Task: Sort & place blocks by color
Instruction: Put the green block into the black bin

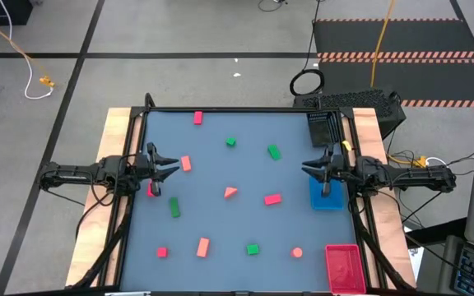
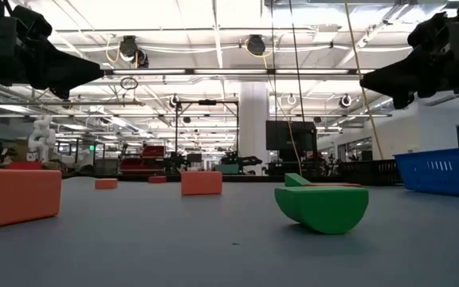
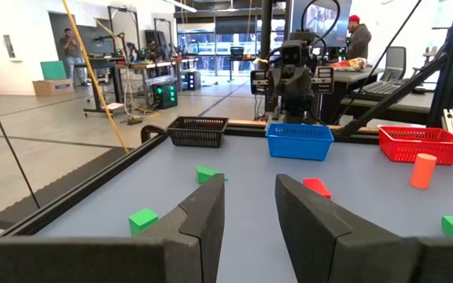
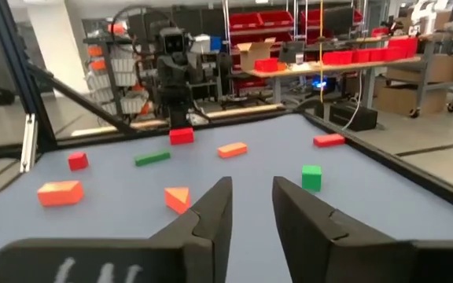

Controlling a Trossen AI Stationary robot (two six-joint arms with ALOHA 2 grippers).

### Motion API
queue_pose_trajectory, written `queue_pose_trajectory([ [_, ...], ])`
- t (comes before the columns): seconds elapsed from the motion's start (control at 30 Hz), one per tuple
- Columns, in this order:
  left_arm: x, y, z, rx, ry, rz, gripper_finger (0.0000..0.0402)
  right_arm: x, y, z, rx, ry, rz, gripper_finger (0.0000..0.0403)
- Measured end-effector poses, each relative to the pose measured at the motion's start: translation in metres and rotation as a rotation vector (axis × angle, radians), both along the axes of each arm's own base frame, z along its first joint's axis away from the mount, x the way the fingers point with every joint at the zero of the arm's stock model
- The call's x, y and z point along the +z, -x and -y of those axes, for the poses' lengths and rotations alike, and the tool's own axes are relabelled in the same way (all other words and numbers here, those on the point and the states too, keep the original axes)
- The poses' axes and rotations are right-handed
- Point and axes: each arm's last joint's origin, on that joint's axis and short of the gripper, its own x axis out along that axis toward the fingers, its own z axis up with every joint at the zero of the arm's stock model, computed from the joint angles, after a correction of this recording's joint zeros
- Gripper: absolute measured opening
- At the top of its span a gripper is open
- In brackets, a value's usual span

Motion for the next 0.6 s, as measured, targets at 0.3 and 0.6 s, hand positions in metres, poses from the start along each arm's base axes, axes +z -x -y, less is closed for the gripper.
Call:
queue_pose_trajectory([
  [0.3, 0.000, 0.000, 0.000, 0.000, 0.000, 0.001, 0.0118, 0.003, 0.000, 0.001, -0.046, 0.026, 0.030, 0.0170],
  [0.6, 0.000, 0.000, 0.000, 0.000, 0.000, 0.000, 0.0118, 0.033, 0.000, 0.001, -0.073, 0.143, 0.308, 0.0222],
])
